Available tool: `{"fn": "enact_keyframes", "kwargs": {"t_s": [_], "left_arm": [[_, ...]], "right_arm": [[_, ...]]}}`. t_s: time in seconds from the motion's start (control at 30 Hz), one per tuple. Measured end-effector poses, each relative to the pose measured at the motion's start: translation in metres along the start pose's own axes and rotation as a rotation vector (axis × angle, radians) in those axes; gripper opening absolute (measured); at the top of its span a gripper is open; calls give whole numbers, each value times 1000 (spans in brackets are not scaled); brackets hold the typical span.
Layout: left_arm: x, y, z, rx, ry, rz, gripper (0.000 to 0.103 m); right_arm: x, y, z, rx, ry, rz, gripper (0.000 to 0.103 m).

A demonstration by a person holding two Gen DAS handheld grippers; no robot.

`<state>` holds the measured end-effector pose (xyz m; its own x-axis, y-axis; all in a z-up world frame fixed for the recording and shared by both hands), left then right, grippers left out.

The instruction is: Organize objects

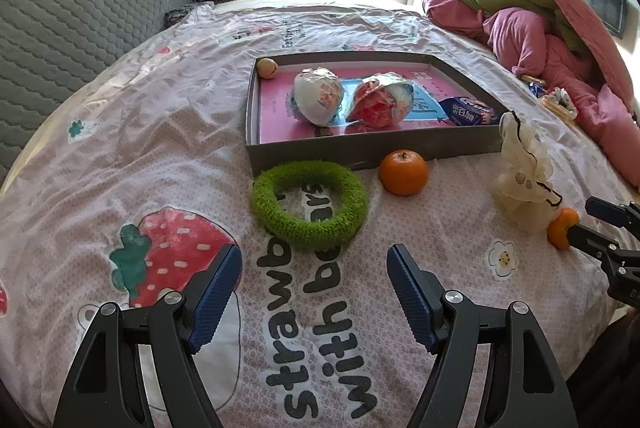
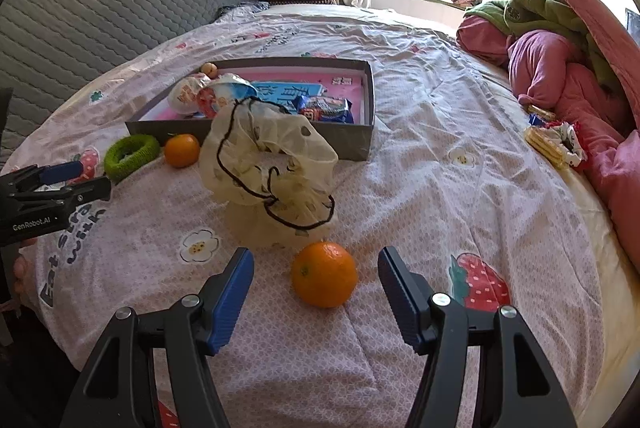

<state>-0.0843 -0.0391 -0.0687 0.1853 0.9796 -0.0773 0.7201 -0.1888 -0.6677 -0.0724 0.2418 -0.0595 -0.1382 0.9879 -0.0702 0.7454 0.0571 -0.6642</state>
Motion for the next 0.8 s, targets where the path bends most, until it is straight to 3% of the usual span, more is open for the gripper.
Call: {"fn": "enact_keyframes", "kwargs": {"t_s": [0.4,0.8], "left_arm": [[-8,-11,12,3,-19,-16,77],[-11,-9,36,-66,-26,12,77]], "right_arm": [[1,1,8,-26,-3,13,64],[2,2,15,-38,-9,15,64]]}}
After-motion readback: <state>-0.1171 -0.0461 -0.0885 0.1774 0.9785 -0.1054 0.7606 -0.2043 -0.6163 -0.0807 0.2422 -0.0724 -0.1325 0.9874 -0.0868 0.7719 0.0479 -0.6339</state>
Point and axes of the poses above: each gripper's, at about its wrist camera, not at the fingertips, and z roughly the way its jaws point, x to its right, y to its underside, the point moved 1 cm from there along z, roughly the way its jaws point, and after that the axes turned 8 degrees about z, right-handed, at the moved point
